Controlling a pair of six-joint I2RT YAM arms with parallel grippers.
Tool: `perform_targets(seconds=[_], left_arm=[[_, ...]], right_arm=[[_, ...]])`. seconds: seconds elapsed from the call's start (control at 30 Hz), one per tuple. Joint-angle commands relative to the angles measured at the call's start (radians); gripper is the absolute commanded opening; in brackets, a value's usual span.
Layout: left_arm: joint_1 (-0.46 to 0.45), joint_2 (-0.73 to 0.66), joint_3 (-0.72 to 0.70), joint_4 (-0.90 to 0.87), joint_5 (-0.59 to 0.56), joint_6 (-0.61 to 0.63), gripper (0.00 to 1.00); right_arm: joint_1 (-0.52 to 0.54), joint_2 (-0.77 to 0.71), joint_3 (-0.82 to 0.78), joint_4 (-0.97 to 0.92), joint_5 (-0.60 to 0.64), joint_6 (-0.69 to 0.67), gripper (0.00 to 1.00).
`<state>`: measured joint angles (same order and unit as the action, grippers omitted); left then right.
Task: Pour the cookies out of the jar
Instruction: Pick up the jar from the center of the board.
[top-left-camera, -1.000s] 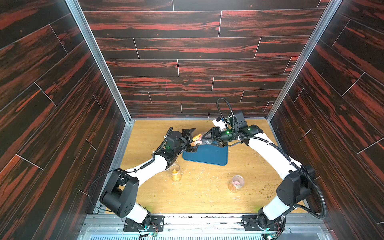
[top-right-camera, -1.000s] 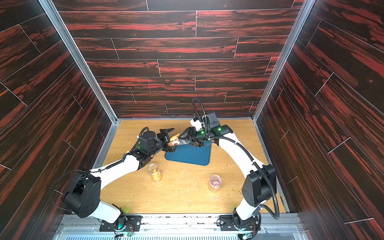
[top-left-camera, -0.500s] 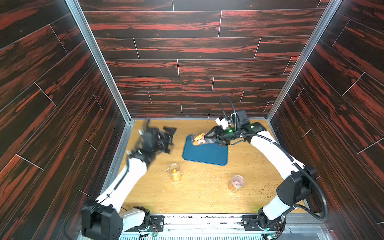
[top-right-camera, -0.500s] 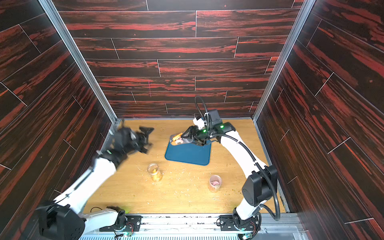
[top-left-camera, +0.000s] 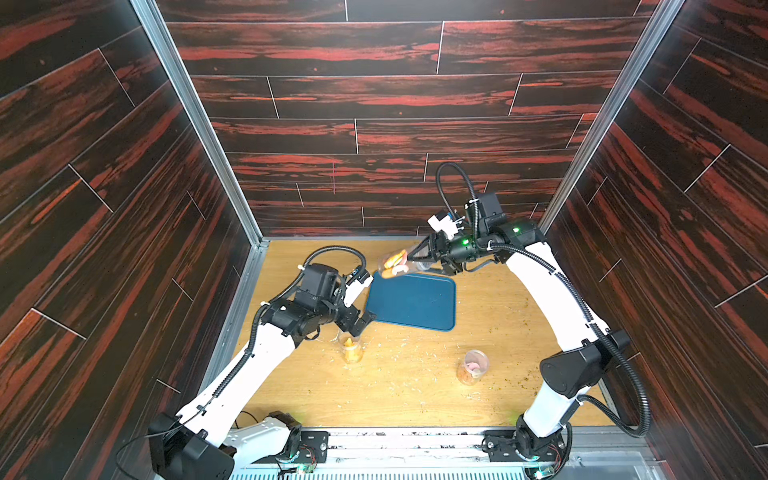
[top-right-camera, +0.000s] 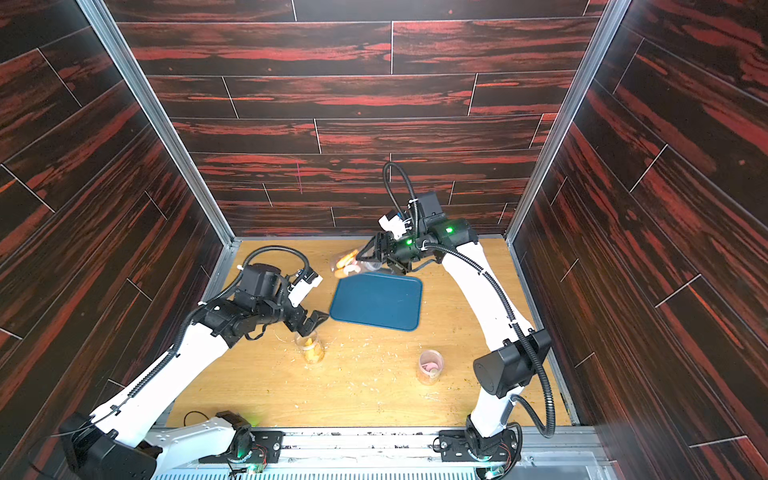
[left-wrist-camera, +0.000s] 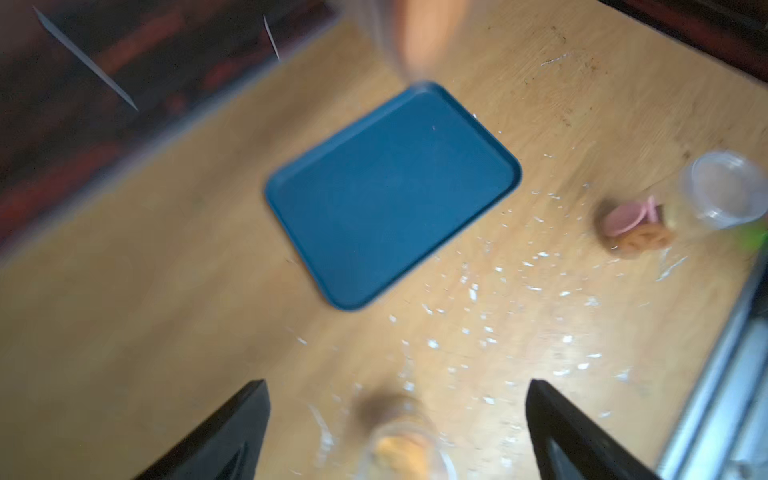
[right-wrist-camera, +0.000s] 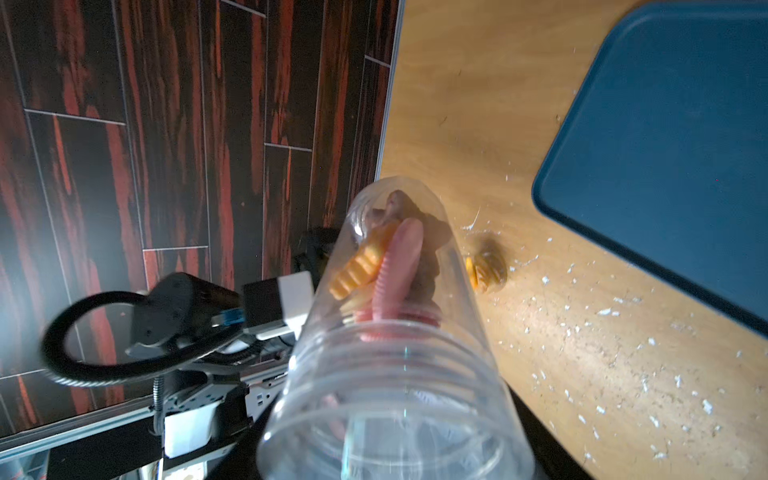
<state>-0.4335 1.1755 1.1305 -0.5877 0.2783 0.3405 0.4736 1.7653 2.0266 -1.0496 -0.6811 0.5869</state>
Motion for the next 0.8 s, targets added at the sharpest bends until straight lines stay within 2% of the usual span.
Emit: perform_targets(seconds=[0.0,0.13,0.2,0.4,0.63,0.77], left_arm=[[0.003,0.02,0.081,0.036,0.026,0.194,1.0],[0.002,0.026,0.083,0.056,0.11,0.255,0.98],[0.001,0.029,0.084,0.051,0.141,0.296,0.94],[-0.008,0.038,0.088,0.043,0.104,0.361,0.91],[-0.021,0.05,0.093,0.024,0.15,0.403,0.83],[-0.032,0.043,0.08,0.022,0.157,0.434,0.86]], right_arm=[[0.027,0.023,0.025,-0.038,-0.037,-0.006,0.67],[0.06,0.029,0.024,-0.039,-0.041,-0.002,0.67],[0.074,0.037,0.027,-0.036,-0.049,0.001,0.67],[0.108,0.077,0.037,-0.067,-0.097,-0.017,0.67],[0.115,0.145,0.163,-0.191,-0.139,-0.085,0.67],[0.115,0.16,0.181,-0.195,-0.197,-0.085,0.67]])
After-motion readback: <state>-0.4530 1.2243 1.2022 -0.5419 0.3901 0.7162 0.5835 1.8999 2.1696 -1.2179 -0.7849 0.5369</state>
